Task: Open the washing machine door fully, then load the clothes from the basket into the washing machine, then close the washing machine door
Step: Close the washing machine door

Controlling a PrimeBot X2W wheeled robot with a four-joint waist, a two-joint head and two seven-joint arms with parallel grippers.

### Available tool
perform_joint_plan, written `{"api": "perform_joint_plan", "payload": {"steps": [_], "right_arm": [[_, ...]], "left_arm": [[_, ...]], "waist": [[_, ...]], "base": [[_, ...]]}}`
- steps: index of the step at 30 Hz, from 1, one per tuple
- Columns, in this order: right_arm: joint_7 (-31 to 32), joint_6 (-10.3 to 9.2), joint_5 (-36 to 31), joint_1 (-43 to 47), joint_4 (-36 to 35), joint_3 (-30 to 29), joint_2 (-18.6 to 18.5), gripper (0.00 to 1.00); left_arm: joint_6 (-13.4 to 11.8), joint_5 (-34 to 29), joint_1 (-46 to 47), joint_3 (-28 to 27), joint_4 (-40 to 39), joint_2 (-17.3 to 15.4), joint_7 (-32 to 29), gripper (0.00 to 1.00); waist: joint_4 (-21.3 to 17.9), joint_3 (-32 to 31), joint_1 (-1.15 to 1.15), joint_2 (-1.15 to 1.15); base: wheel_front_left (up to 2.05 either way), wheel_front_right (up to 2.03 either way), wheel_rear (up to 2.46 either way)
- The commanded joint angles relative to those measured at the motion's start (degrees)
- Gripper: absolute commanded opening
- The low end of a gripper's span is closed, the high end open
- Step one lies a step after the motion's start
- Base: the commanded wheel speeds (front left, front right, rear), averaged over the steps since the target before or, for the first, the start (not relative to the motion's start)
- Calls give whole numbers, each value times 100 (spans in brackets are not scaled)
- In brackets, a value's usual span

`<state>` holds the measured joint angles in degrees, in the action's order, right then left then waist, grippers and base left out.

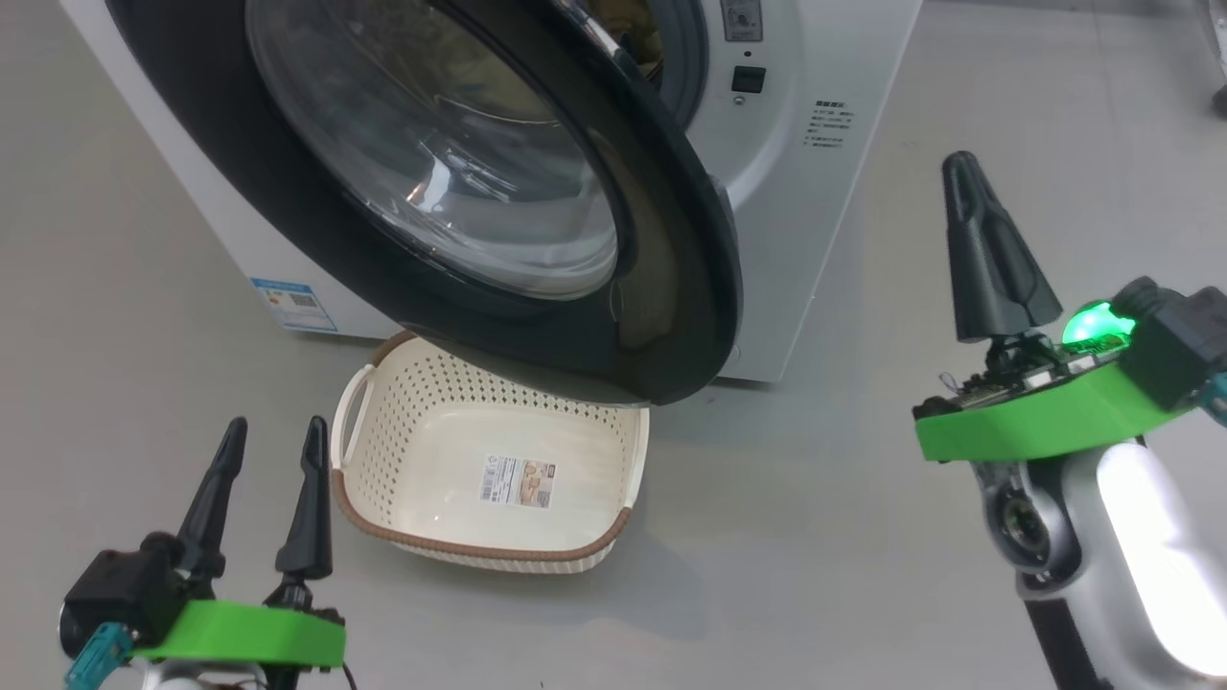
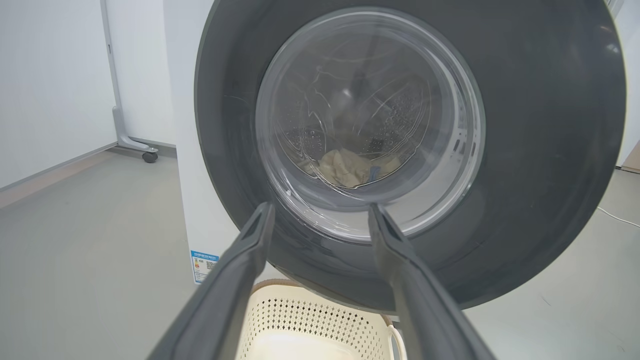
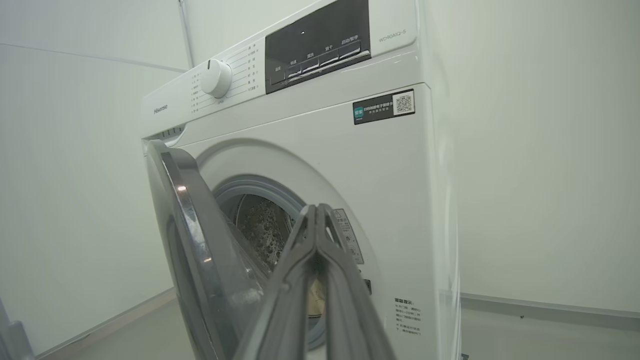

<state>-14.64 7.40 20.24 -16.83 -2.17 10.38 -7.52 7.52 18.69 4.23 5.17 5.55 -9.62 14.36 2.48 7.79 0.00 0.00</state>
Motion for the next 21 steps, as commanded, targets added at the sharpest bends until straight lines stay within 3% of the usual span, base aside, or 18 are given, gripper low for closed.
{"api": "perform_joint_plan", "payload": {"steps": [1, 12, 21], "right_arm": [[-36, 9, -2, -288, -355, 284, 59, 0], [-36, 9, 61, -273, -375, 1532, 139, 0], [-36, 9, 335, -172, 514, 2180, 129, 0]], "left_arm": [[-3, -45, 71, -242, -246, -46, 63, 100], [-3, -47, -31, -341, -288, 34, 63, 100], [-3, -15, 102, -296, -220, 136, 63, 100]], "waist": [[83, -11, 0, 0], [342, 37, 0, 0], [535, 245, 0, 0]], "base": [[0, 0, 0], [0, 0, 0], [0, 0, 0]]}}
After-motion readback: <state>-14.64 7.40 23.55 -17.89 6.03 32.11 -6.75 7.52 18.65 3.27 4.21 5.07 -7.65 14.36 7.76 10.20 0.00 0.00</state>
